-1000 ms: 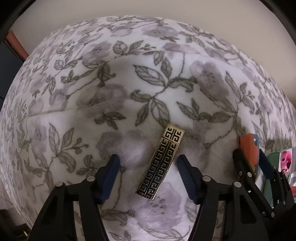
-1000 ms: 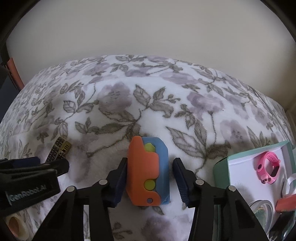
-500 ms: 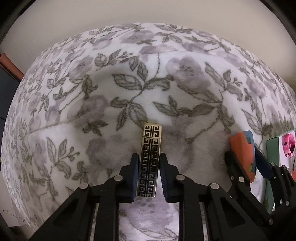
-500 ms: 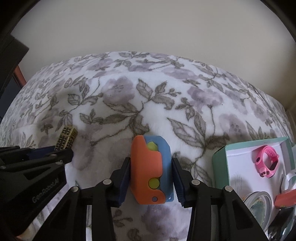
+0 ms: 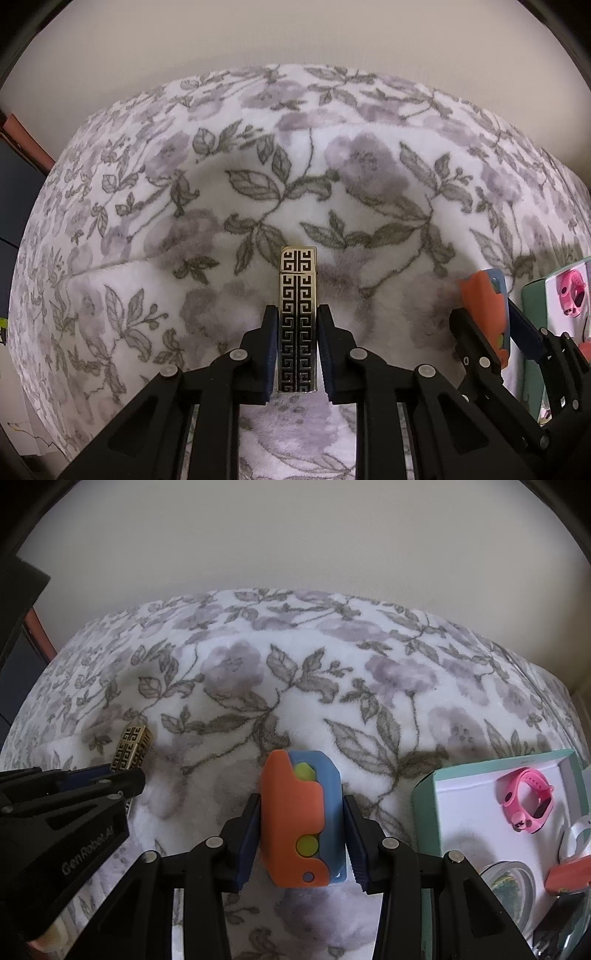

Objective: Organize rigid objects
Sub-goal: 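Lift the harmonica and block and carry both over the tray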

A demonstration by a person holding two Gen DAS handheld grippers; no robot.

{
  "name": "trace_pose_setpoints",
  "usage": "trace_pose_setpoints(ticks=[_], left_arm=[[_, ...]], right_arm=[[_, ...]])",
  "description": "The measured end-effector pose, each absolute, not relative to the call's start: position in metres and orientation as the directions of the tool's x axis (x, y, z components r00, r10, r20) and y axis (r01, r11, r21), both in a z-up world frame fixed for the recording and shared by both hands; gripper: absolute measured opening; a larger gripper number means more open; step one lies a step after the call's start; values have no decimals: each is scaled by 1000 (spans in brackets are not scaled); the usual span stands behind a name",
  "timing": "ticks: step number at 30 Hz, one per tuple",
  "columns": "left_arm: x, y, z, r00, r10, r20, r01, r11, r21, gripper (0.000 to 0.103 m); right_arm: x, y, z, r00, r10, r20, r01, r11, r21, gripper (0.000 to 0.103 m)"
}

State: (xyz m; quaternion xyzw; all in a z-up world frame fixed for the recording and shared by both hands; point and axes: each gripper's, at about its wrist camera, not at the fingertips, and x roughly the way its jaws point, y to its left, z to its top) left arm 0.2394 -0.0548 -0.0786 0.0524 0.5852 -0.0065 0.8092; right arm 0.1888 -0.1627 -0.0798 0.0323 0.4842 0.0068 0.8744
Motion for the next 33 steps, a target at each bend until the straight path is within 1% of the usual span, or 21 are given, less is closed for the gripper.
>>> trace_pose_setpoints(ticks=[14, 18, 24, 33], left_arm=[[218, -55, -11, 469, 24, -883, 93, 993, 76, 21], [217, -61, 3, 506, -5, -862, 120, 991, 65, 21], [209, -75, 16, 535, -37, -844, 156, 986, 56, 21], [198, -108, 18, 531, -75, -844, 216, 975, 49, 21]], right_arm=[[175, -184, -29, 620, 33, -784, 49, 995, 81, 45], [172, -192, -19, 624, 26, -781, 62, 995, 83, 45], [166, -213, -10, 614, -6, -789, 106, 992, 75, 45], [155, -255, 1, 597, -53, -801, 170, 984, 62, 45]])
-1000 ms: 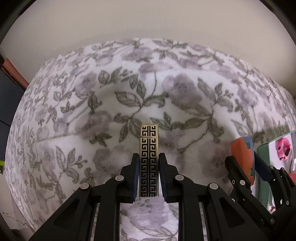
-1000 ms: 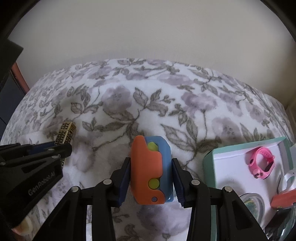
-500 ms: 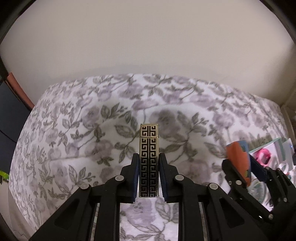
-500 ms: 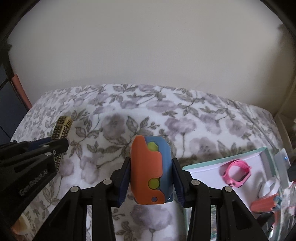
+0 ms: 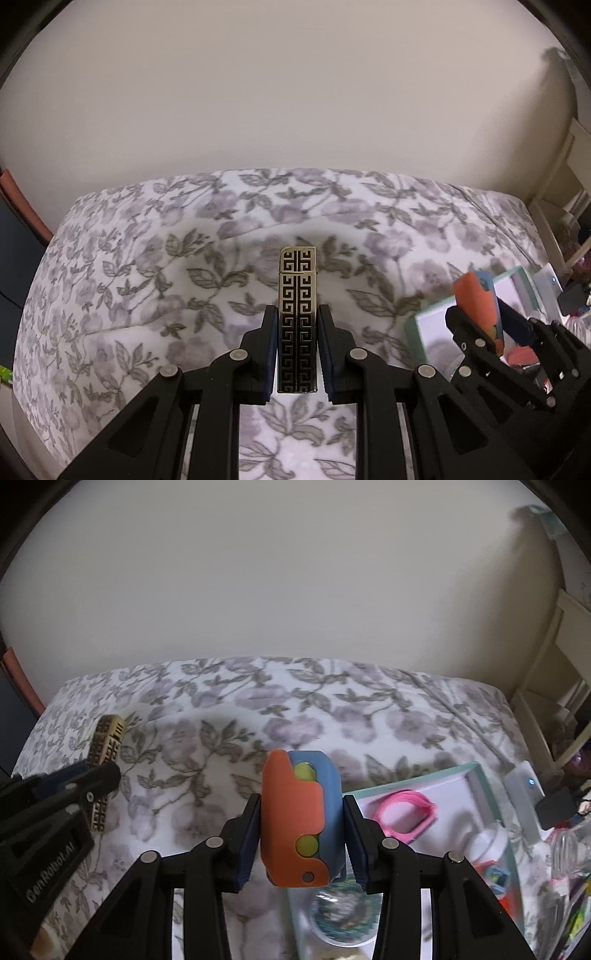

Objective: Organize rigid objects
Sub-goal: 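Lift the harmonica and block and carry both over the tray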

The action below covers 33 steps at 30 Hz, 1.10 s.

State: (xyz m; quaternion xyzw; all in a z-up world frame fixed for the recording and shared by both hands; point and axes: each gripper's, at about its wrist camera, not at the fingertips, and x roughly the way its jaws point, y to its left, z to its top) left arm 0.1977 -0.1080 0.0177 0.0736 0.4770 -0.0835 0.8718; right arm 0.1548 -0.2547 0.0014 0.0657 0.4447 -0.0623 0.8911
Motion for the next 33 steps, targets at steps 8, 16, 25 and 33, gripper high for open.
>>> trace_pose_setpoints(ticks=[8, 16, 25, 33], left_arm=[[183, -144, 12, 492, -145, -859, 302, 953, 13, 21], [164, -191, 7, 433, -221, -874, 416, 909, -23, 21], [147, -234, -17, 357, -252, -899, 504, 862, -41, 21], [142, -249, -41, 311, -228, -923, 525, 851, -34, 22]], right_arm=[[143, -300, 7, 584, -71, -809, 232, 969, 82, 45], [123, -342, 5, 569, -69, -820, 275, 955, 110, 45], [112, -361, 1, 549, -38, -835, 268, 954, 133, 45], [114, -365, -15, 490, -36, -871, 277, 954, 116, 45]])
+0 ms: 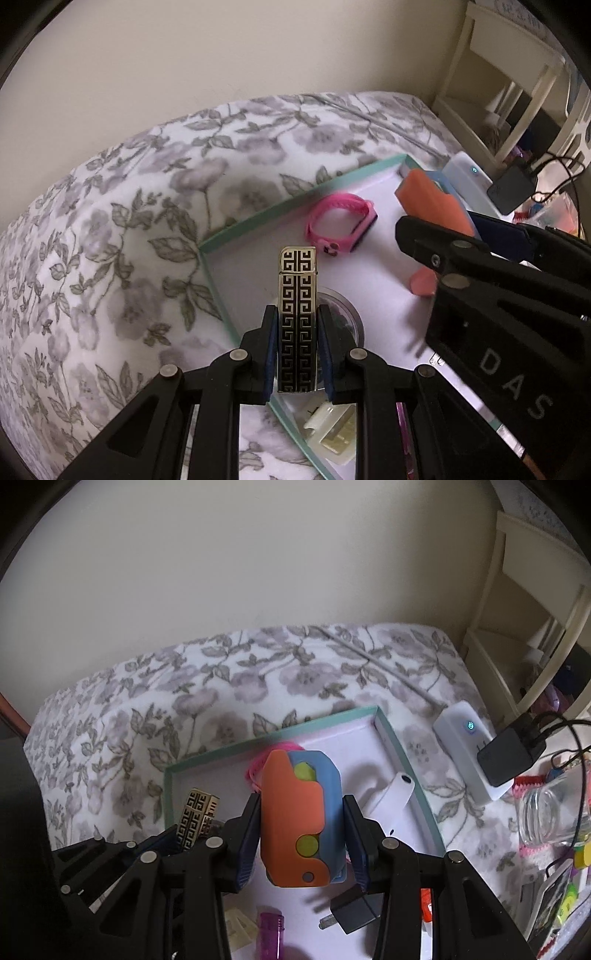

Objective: Organize rigid objects
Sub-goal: 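Lift the harmonica and block and carry both over the tray, then open both tools to drop the harmonica and block into the tray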

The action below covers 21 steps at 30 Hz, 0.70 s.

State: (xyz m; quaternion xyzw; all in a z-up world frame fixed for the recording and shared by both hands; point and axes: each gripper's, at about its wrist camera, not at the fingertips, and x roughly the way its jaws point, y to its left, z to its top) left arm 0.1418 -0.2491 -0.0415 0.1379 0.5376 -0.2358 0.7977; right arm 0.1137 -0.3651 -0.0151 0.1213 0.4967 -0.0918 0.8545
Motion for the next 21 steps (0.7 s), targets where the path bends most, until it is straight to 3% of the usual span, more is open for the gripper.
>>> trace_pose_setpoints(ticks=[21], left_arm=[[141, -251, -42, 288, -233, -929, 517, 855, -54, 22]], right_arm=[[109, -366, -7, 470, -30, -882, 261, 959, 107, 46]])
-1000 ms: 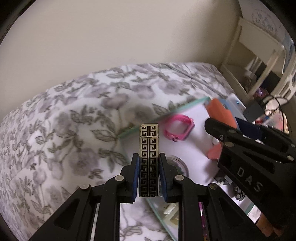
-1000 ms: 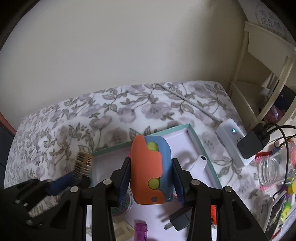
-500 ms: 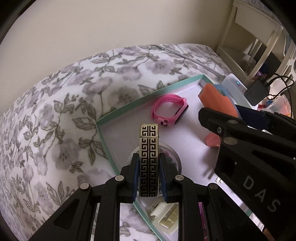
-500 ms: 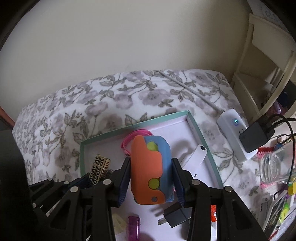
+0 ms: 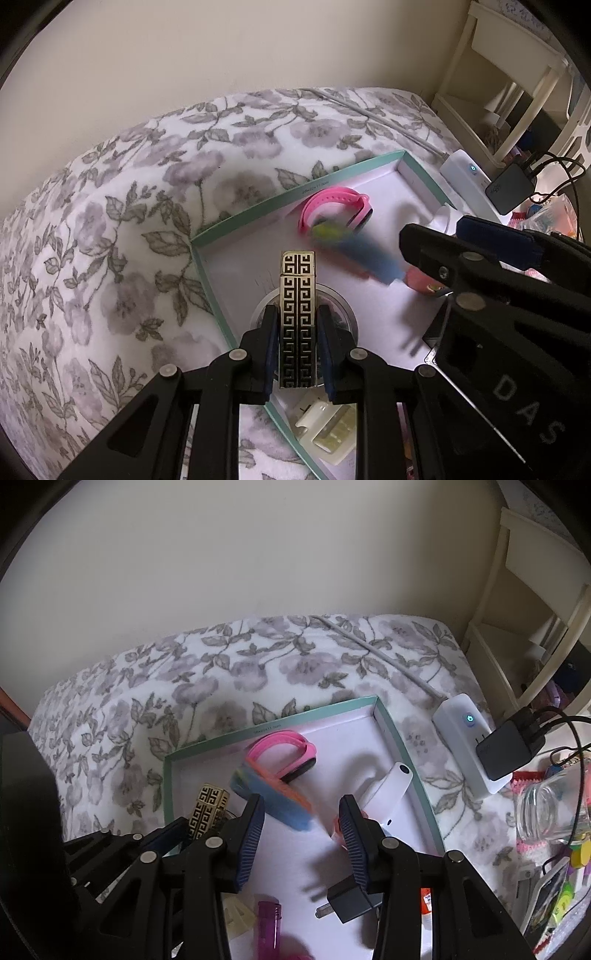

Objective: Organize rigid objects

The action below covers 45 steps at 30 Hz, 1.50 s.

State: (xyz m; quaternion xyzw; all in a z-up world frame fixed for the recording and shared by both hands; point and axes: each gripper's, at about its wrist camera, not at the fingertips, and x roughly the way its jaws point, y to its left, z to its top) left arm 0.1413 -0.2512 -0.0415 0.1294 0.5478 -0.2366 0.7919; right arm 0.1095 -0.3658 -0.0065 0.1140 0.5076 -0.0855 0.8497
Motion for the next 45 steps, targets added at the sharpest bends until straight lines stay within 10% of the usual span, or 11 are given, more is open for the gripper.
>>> trace_pose_setpoints(ticks=[20, 45], left_arm=[[130, -211, -23, 341, -119, -932, 397, 918, 28, 79], [52, -126, -1, 444, -31, -895, 268, 958, 100, 81]], right_arm=[[78, -364, 5, 415, -76, -906, 329, 942, 71, 64], [-15, -318, 0, 478, -41, -878, 323, 937, 132, 90]])
